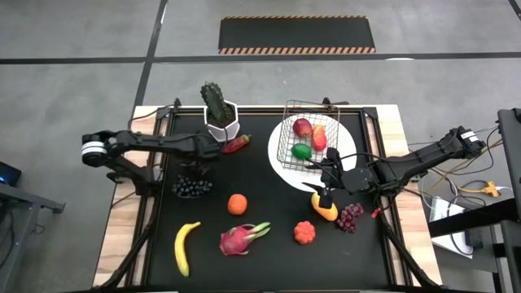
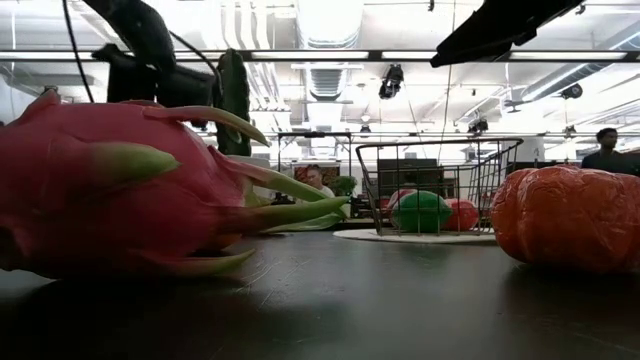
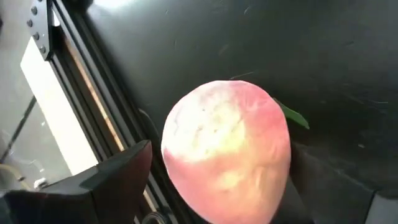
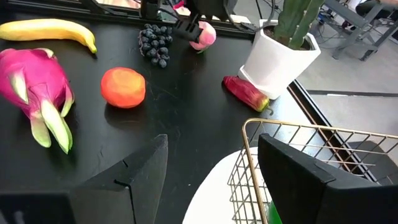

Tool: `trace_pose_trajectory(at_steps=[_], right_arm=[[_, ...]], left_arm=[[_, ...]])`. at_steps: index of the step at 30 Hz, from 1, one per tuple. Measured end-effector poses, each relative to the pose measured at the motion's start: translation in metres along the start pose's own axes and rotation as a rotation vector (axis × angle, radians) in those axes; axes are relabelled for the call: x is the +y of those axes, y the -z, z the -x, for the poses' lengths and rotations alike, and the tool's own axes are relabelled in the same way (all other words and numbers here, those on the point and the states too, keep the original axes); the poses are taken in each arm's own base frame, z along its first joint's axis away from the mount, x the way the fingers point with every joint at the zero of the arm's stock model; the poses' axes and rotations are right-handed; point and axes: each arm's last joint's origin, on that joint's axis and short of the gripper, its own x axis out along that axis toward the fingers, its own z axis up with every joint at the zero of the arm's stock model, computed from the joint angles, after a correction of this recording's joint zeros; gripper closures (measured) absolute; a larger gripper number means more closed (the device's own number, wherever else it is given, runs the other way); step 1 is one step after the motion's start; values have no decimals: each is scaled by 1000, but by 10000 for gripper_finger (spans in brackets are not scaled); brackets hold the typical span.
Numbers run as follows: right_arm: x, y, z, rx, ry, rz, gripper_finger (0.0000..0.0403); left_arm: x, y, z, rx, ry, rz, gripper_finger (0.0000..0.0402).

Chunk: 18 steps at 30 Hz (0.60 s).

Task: Build produce basket
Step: Put the peach into the wire basket

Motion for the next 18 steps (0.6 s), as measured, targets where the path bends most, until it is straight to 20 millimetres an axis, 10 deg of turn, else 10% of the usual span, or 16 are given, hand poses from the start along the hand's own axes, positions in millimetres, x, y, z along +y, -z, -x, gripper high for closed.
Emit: trace_pose_trajectory(at_steps=[18], right_arm=[[1, 4, -1, 12, 0, 7, 170]], left_arm=[[-5, -2, -4, 6, -6, -22, 140]])
